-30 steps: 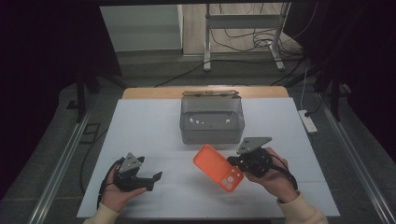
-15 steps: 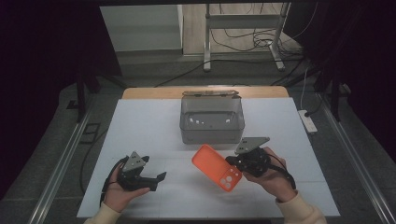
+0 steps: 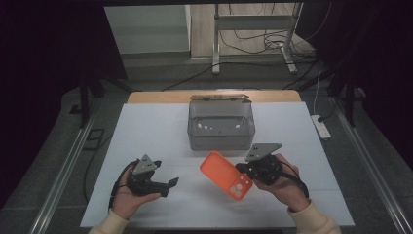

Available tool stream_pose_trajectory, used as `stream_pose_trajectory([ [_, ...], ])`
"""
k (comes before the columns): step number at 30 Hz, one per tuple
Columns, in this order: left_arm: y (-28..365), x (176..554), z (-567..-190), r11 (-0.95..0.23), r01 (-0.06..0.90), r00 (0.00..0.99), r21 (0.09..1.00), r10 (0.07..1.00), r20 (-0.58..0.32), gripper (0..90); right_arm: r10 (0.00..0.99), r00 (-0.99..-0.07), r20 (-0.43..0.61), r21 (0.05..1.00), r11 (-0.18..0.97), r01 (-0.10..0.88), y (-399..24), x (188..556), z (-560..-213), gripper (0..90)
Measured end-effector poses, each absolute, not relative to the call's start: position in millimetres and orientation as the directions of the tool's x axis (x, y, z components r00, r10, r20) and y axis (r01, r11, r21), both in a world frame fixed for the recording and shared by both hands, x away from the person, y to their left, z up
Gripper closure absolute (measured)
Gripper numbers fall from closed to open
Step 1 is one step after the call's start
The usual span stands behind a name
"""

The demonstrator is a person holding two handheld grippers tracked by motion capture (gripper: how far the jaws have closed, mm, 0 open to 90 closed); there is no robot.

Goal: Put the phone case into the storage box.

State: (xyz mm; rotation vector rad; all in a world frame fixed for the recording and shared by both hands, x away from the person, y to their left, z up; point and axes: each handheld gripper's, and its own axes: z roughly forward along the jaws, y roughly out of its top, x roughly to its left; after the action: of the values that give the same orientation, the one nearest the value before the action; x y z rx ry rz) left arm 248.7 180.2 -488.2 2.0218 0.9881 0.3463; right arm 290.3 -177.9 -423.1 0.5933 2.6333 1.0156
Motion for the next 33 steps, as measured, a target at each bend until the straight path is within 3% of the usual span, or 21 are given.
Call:
stream_pose_trajectory([
  [33,153,264,-467,-0.338,0.497,0.715,0.799,0.681,-0.157,12.9,0.454,-0.886,-0.094,0.683,0.677,0.275,-175,289,-426,89.7],
])
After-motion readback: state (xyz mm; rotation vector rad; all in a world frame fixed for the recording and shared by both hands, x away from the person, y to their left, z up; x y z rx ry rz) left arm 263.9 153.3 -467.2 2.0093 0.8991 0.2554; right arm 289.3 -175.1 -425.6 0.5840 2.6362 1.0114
